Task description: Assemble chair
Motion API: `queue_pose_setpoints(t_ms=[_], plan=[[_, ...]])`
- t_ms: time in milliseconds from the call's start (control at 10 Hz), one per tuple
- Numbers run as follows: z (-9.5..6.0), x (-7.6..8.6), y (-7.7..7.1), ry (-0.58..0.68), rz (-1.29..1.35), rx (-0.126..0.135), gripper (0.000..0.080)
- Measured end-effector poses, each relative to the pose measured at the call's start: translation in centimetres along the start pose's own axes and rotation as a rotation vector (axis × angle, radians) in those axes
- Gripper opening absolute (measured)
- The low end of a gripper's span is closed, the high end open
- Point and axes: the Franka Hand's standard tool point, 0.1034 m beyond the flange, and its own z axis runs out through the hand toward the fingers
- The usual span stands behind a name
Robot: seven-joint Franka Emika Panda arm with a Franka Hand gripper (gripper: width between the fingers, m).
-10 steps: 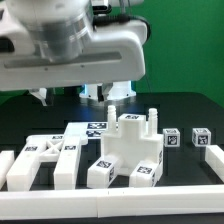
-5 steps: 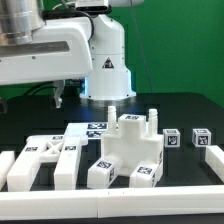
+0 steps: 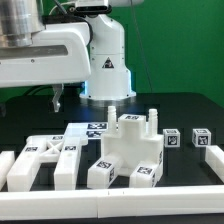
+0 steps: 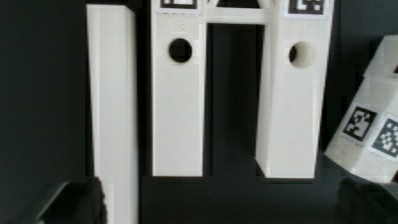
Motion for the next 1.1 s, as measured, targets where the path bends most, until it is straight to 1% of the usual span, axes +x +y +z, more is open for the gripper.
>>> queue_pose_setpoints(t_ms=[100, 200, 500, 800, 1100], plan=[[1.2, -0.4, -0.1, -0.015, 0.002, -0.003, 0.0649], [1.8, -0.3, -0.3, -0.011, -0.002, -0.009, 0.0649], [4.0, -0.6, -1.5, -0.024, -0.013, -0.005, 0.0649], [5.0, -0.4, -3.5, -0.033, -0.043, 0.005, 0.0649], [6.0, -0.4, -4.5, -0.042, -0.058, 0.01, 0.0649]])
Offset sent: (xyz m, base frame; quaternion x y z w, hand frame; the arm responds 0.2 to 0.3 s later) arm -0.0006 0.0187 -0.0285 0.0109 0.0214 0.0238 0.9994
